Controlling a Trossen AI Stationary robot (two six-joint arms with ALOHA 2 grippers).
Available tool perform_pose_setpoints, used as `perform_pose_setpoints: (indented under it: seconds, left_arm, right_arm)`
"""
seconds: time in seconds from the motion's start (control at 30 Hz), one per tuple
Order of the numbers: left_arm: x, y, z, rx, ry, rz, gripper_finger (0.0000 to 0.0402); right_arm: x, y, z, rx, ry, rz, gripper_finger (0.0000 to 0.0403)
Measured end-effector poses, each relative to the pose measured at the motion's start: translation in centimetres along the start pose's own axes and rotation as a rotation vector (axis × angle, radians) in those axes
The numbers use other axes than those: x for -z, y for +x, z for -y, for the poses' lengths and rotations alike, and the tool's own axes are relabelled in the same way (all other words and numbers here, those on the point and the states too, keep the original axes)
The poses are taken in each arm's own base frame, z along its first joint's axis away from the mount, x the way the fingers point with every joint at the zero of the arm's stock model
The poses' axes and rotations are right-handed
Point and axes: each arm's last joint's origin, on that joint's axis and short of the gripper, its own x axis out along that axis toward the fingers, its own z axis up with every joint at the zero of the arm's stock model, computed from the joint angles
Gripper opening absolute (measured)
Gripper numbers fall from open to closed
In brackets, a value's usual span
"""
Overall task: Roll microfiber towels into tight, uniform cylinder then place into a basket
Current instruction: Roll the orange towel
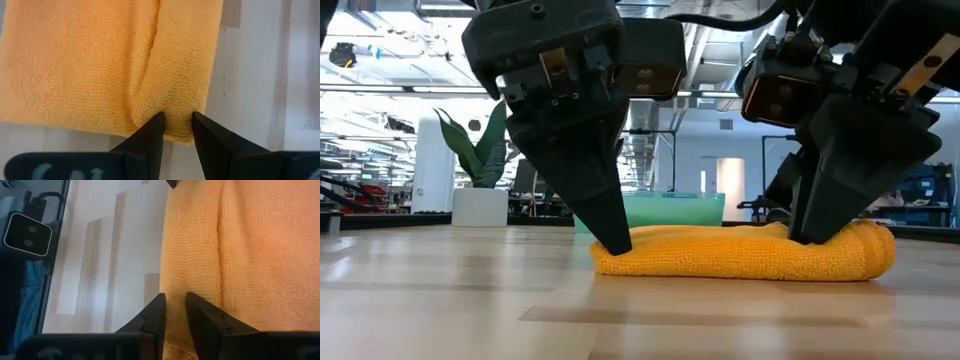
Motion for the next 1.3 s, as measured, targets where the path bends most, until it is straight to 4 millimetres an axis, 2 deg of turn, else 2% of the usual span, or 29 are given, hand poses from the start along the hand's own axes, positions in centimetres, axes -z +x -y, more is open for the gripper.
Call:
perform_pose_setpoints:
  seconds: [0.23, 0.53, 0.7, 0.87, 1.07, 1.2, 1.3]
  left_arm:
    - [0.4, -0.3, 0.9, -0.068, 0.098, 0.035, 0.0098]
    - [-0.3, -2.5, 4.4, -0.078, 0.298, 0.169, 0.0098]
    - [-1.0, -2.6, 5.6, -0.059, 0.42, 0.298, 0.0098]
    - [-1.1, -0.7, 4.2, -0.014, 0.465, 0.299, 0.0098]
    - [-1.9, 0.3, 1.2, -0.011, 0.343, 0.276, 0.0098]
    - [-1.7, 0.9, 0.3, 0.087, 0.303, 0.244, 0.0098]
    - [-1.1, 1.4, -0.1, 0.08, 0.275, 0.24, 0.0098]
  right_arm:
    - [0.2, 0.2, 0.2, 0.009, 0.002, -0.015, 0.0102]
    - [0.2, 0.2, 0.4, 0.014, 0.008, -0.022, 0.0102]
    - [0.2, 0.2, 0.4, 0.016, 0.009, -0.027, 0.0102]
    - [0.2, 0.2, 0.4, 0.015, 0.008, -0.025, 0.0102]
    - [0.2, 0.2, 0.4, 0.016, 0.009, -0.027, 0.0102]
    - [0.2, 0.2, 0.4, 0.016, 0.009, -0.027, 0.0102]
    - [0.2, 0.2, 0.4, 0.016, 0.009, -0.027, 0.0102]
